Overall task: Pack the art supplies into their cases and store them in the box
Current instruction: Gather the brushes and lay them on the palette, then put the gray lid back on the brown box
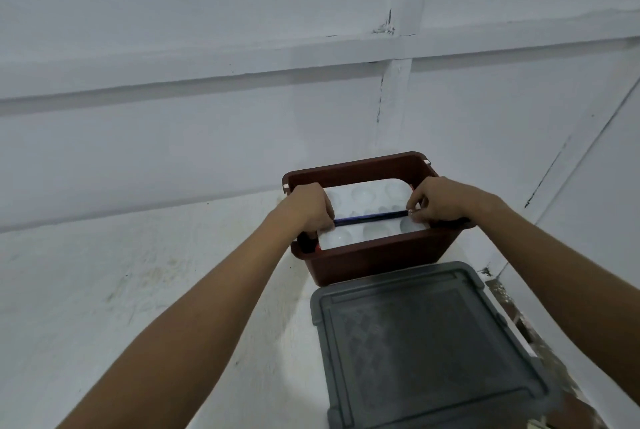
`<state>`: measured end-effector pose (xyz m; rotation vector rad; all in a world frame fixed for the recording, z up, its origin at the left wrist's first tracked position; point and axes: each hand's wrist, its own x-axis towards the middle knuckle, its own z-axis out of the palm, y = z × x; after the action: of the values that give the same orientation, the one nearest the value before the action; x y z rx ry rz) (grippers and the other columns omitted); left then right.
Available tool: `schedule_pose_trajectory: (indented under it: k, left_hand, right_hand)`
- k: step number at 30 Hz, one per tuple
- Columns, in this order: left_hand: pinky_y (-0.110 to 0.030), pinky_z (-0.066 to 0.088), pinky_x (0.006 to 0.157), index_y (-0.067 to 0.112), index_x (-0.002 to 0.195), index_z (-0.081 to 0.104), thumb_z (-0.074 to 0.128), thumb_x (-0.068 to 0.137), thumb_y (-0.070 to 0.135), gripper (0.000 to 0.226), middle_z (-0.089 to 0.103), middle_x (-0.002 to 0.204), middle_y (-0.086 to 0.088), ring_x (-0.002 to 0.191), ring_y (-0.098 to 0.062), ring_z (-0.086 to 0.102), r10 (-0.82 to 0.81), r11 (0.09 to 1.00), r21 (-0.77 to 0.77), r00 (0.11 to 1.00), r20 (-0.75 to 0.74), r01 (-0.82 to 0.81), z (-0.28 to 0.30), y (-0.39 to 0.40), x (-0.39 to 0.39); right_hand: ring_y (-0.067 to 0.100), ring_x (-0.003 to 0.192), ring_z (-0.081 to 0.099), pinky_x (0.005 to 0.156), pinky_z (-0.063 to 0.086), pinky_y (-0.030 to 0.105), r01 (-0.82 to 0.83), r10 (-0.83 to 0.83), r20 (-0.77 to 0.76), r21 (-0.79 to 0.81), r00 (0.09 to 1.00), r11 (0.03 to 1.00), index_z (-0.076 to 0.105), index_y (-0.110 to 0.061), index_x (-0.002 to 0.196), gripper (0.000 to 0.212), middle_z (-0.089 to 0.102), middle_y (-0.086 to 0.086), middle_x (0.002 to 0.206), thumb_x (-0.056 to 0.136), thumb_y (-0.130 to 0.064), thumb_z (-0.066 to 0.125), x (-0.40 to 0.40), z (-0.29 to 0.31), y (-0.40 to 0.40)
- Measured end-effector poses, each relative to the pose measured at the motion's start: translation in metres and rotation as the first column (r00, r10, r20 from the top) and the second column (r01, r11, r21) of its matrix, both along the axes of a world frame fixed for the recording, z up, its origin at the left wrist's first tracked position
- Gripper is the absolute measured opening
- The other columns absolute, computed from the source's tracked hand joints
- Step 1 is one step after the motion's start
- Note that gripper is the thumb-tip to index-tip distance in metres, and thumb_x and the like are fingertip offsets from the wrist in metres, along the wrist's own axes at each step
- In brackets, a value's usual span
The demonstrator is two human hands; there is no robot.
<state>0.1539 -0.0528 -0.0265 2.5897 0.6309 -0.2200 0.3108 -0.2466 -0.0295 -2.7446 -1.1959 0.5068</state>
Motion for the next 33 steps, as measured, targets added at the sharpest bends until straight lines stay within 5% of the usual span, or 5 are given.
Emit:
schedule_pose_trajectory:
  k: [4,18,23,28,33]
  left_hand:
    - [-0.03,0.053,0.088,0.009,0.109,0.071,0.07,0.085,0.022,0.028,0.07,0.105,-0.005,0.096,-0.022,0.064,-0.052,0.99,0.128,0.996,-0.072,0.061,-0.002,-0.008,0.004]
    - [-0.031,0.053,0.086,0.007,0.102,0.072,0.063,0.088,0.023,0.023,0.07,0.102,-0.007,0.094,-0.023,0.065,-0.086,0.967,0.238,0.995,-0.046,0.094,-0.001,-0.014,-0.005]
    - [-0.026,0.048,0.07,0.013,0.097,0.074,0.068,0.084,0.023,0.018,0.069,0.101,-0.004,0.083,-0.016,0.059,-0.032,0.981,0.194,0.994,0.1,0.012,0.003,-0.013,-0.018]
    - [-0.021,0.043,0.073,0.017,0.111,0.067,0.068,0.083,0.033,0.032,0.065,0.104,-0.001,0.082,-0.012,0.056,0.026,0.992,0.109,0.95,0.312,-0.063,0.007,-0.027,-0.044]
    - [-0.011,0.038,0.059,0.02,0.085,0.061,0.067,0.084,0.038,0.019,0.059,0.079,0.009,0.069,-0.006,0.055,0.08,0.996,-0.016,0.866,0.494,-0.083,-0.005,-0.063,-0.097]
  right_hand:
    - [0.013,0.084,0.055,0.075,0.04,0.023,-0.008,0.008,0.009,0.015,1.0,1.0,0.069,-0.017,0.11,0.024,0.056,-0.006,0.091,0.086,-0.022,0.066,-0.001,-0.003,-0.001]
    - [0.015,0.086,0.056,0.079,0.047,0.026,0.056,-0.069,0.153,0.093,0.986,0.994,0.072,-0.016,0.099,0.024,0.064,0.002,0.107,0.076,-0.02,0.076,-0.009,-0.016,0.0]
    - [0.013,0.082,0.057,0.075,0.044,0.023,0.048,-0.079,0.141,0.209,0.987,0.977,0.071,-0.013,0.106,0.036,0.065,0.003,0.103,0.074,-0.026,0.079,-0.017,-0.003,-0.011]
    - [0.004,0.072,0.057,0.063,0.038,0.011,0.082,-0.129,0.076,0.447,0.989,0.891,0.071,-0.019,0.1,0.024,0.064,-0.004,0.084,0.078,-0.03,0.075,-0.055,0.009,-0.037]
    - [0.003,0.073,0.059,0.063,0.038,0.011,0.171,-0.183,-0.032,0.543,0.983,0.822,0.069,-0.026,0.085,0.011,0.064,-0.009,0.076,0.077,-0.029,0.076,-0.103,0.002,-0.077]
